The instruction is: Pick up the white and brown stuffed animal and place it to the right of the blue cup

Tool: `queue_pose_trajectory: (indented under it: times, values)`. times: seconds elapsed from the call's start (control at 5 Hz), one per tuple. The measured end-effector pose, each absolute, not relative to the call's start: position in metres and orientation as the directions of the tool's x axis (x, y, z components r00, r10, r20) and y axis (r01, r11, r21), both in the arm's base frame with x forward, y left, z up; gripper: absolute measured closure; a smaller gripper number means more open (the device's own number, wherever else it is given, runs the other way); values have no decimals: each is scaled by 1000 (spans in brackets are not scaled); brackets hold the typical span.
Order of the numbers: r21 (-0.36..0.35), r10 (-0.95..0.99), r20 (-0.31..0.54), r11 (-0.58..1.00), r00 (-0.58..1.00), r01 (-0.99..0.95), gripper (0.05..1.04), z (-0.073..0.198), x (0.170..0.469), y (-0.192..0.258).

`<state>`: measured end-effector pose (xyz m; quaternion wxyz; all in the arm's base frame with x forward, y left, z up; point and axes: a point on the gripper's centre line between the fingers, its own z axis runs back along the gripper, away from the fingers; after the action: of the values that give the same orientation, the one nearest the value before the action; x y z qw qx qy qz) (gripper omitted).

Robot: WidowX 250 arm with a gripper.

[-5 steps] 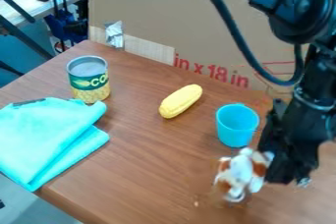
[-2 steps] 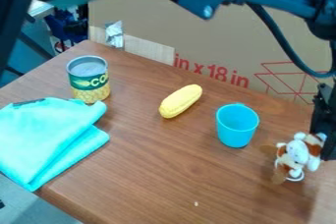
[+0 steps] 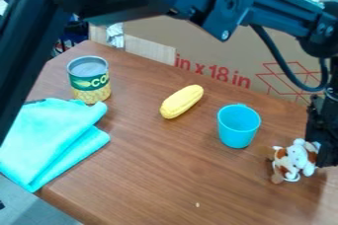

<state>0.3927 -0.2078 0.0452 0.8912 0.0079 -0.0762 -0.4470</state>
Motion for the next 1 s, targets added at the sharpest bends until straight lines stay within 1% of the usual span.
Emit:
queue_pose_trajectory:
  times: [0.2, 0.4, 0.6, 0.8, 1.0]
  values:
    - [82, -816, 131, 575, 563, 814, 175, 35, 400, -201]
    - [113, -800, 162, 597, 578, 795, 73, 37, 401, -200]
    - [130, -754, 235, 649, 613, 749, 77, 58, 399, -201]
    - [147, -742, 289, 658, 605, 738, 77, 87, 396, -202]
    - [124, -738, 331, 652, 589, 748, 77, 120, 375, -200]
